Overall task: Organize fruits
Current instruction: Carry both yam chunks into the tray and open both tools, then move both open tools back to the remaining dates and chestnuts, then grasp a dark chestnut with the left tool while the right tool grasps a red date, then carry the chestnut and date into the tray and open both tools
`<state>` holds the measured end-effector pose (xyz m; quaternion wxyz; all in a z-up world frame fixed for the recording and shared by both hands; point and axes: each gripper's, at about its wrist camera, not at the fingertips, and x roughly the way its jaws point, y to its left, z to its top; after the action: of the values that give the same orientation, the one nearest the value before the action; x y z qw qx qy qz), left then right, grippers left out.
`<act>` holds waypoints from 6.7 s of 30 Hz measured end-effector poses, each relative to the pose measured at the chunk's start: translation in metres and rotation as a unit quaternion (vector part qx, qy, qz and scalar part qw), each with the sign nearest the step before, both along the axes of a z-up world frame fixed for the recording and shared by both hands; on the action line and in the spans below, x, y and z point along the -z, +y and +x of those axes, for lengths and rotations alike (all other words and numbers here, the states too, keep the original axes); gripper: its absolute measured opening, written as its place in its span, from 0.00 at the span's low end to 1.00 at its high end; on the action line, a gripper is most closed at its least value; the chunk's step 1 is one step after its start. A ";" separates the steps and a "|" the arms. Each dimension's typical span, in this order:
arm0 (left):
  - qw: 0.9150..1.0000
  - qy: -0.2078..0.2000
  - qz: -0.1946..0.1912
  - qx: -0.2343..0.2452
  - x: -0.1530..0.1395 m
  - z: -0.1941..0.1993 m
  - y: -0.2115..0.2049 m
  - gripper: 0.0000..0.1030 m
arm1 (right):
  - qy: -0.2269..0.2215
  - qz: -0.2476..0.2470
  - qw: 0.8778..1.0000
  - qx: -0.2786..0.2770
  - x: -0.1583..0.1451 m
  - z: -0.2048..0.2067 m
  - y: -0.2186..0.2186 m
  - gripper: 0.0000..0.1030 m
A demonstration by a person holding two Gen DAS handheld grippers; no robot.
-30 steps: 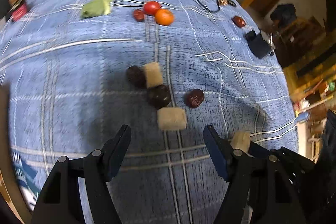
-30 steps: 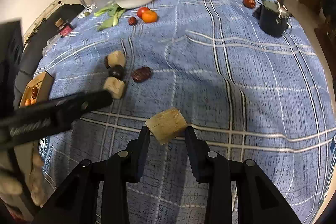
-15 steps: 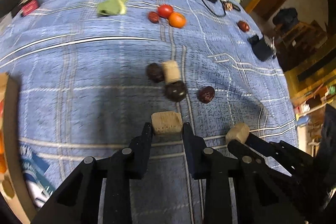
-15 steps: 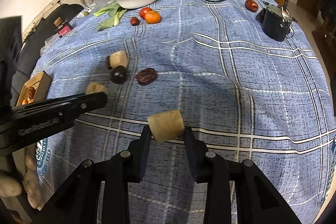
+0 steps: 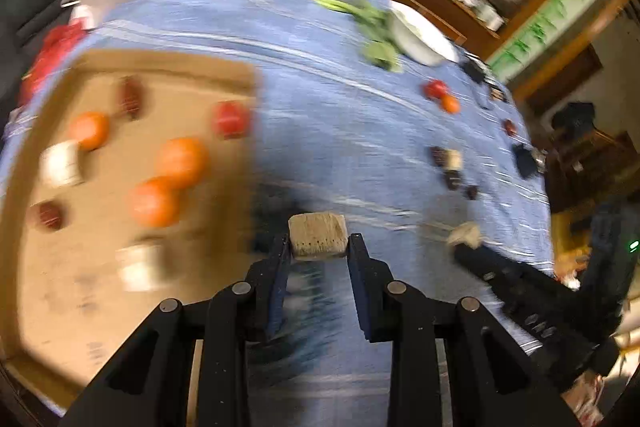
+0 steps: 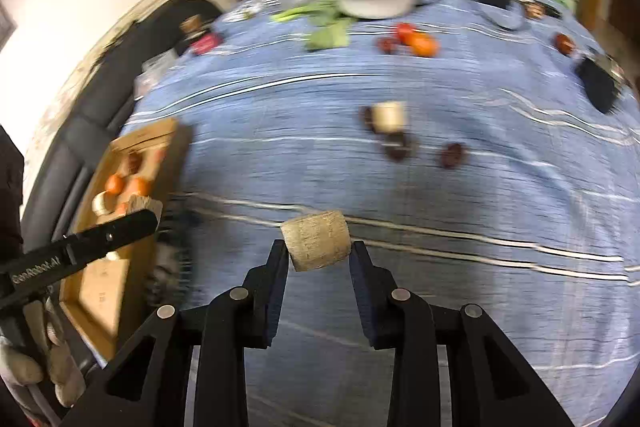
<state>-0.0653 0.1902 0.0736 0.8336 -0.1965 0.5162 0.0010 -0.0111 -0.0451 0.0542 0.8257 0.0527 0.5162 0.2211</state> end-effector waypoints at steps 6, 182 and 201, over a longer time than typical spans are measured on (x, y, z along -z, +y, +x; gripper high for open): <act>0.997 0.024 0.054 -0.048 0.010 -0.040 0.072 0.27 | -0.010 0.018 0.997 -0.070 -0.014 -0.018 0.081 0.34; 0.992 -0.005 0.098 -0.079 0.003 -0.088 0.096 0.23 | -0.009 0.033 0.990 -0.136 -0.024 -0.037 0.127 0.29; 0.989 0.041 0.119 -0.084 0.029 -0.095 0.125 0.30 | 0.005 -0.058 0.965 -0.257 0.034 -0.092 0.234 0.30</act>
<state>-0.1599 0.3152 0.0444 0.8260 -0.1386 0.5281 0.1404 -0.1026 0.1885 0.0203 0.7403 -0.1284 0.5287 0.3949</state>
